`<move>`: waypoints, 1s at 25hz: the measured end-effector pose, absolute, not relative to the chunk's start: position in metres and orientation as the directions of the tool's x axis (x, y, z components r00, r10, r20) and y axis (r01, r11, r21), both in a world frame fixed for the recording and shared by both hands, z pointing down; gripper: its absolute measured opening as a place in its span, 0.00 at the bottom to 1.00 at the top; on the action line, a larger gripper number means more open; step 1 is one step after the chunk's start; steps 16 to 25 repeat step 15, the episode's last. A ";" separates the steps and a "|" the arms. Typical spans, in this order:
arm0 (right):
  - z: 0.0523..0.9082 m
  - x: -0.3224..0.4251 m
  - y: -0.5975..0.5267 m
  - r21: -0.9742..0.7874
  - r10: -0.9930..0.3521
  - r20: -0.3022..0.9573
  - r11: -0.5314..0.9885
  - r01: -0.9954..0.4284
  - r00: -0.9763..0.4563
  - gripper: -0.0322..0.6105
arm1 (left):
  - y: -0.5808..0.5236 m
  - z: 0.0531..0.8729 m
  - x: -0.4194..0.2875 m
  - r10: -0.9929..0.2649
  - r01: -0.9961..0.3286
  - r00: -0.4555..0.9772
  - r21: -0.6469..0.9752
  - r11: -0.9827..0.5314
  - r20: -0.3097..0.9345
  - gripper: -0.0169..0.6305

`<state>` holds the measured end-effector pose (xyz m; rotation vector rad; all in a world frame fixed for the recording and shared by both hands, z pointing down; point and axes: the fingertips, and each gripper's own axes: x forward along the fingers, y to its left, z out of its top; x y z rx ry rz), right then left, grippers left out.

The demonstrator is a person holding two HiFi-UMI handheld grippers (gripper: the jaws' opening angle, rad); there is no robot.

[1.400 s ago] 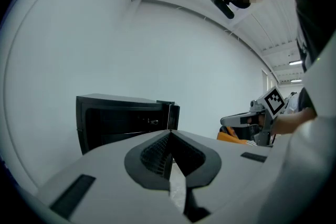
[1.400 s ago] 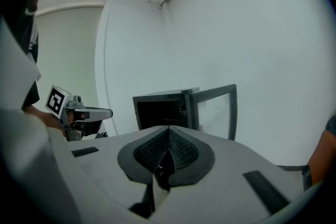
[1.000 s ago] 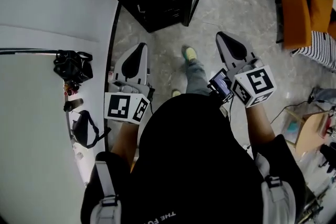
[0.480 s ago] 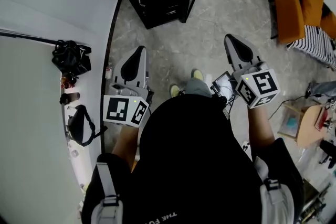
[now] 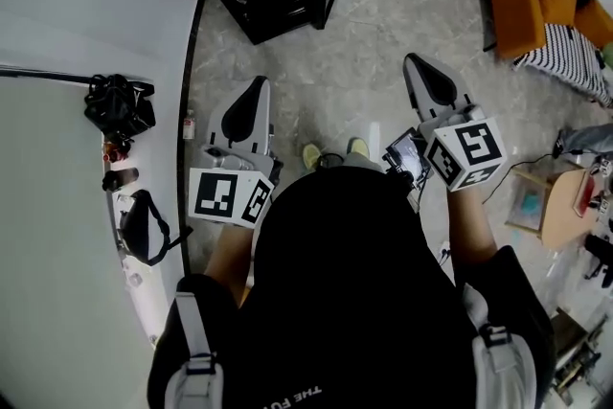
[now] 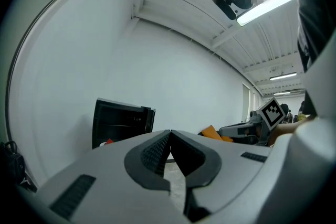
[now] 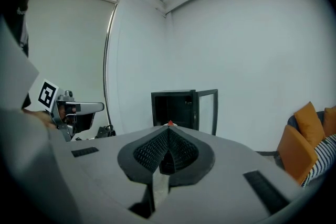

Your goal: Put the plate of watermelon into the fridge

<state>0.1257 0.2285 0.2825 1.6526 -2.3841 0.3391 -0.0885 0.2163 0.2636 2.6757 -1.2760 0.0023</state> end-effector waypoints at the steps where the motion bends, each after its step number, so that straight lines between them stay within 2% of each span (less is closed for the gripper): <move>1: 0.283 0.128 0.231 -0.069 -0.888 0.309 0.336 -0.939 -0.341 0.06 | 0.218 0.264 -0.085 -0.767 -0.767 0.637 0.162 -0.621 0.078 0.05; 25: 0.282 0.113 0.237 -0.041 -0.895 0.296 0.336 -0.941 -0.333 0.06 | 0.222 0.263 -0.088 -0.751 -0.748 0.658 0.164 -0.643 0.054 0.05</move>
